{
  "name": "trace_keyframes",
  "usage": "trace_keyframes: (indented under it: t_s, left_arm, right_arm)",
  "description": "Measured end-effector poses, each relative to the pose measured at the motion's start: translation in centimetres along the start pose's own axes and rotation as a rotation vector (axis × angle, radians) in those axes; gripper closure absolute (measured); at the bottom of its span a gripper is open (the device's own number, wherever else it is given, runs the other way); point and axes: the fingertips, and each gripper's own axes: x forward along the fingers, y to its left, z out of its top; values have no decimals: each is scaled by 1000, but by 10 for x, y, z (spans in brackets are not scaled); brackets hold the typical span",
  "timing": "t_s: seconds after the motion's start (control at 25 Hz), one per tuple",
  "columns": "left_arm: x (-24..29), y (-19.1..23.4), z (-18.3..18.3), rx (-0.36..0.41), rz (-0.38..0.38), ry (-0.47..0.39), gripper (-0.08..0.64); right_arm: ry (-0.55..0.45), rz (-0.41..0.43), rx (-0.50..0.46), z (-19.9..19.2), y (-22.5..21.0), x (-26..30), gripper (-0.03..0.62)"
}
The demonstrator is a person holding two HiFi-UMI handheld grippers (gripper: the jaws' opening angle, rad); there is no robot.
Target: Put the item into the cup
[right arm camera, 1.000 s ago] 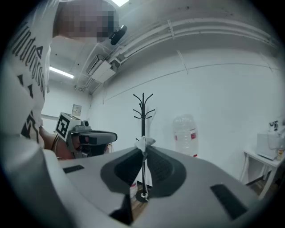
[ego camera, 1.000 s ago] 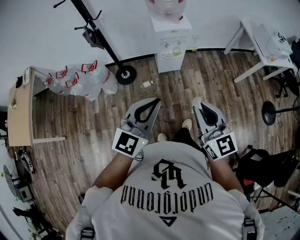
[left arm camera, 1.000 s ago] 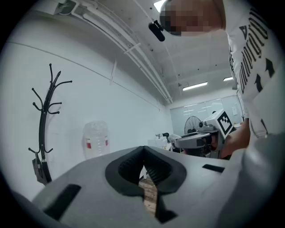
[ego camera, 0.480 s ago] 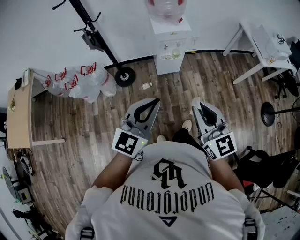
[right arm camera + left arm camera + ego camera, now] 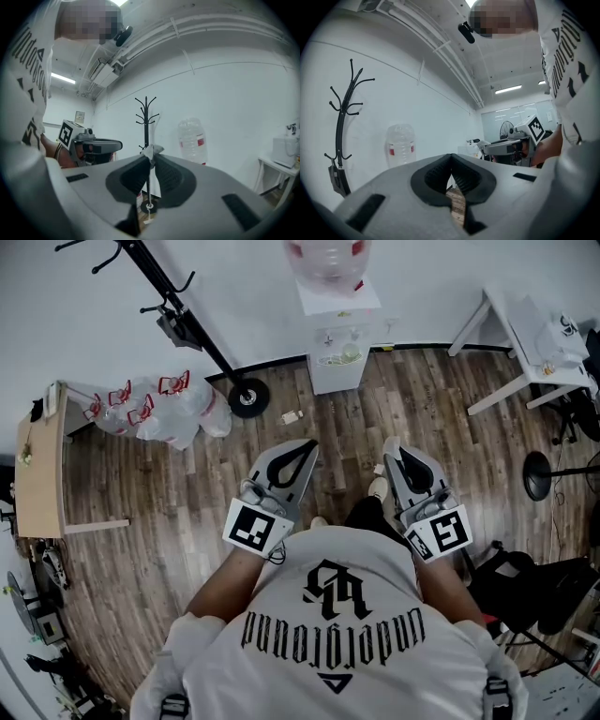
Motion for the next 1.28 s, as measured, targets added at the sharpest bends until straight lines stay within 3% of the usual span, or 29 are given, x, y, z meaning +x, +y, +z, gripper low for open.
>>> trace_keyframes:
  t_s: [0.44, 0.8, 1.28]
  left_arm:
    - [117, 0, -21, -7, 42, 65, 552]
    - [203, 0, -25, 4, 122, 94, 552]
    - [248, 8, -35, -4, 173, 117, 552]
  right_arm:
    - [29, 69, 2, -9, -117, 18, 549]
    - [37, 140, 3, -17, -208, 22, 549]
    - [48, 205, 10, -29, -252, 40, 549]
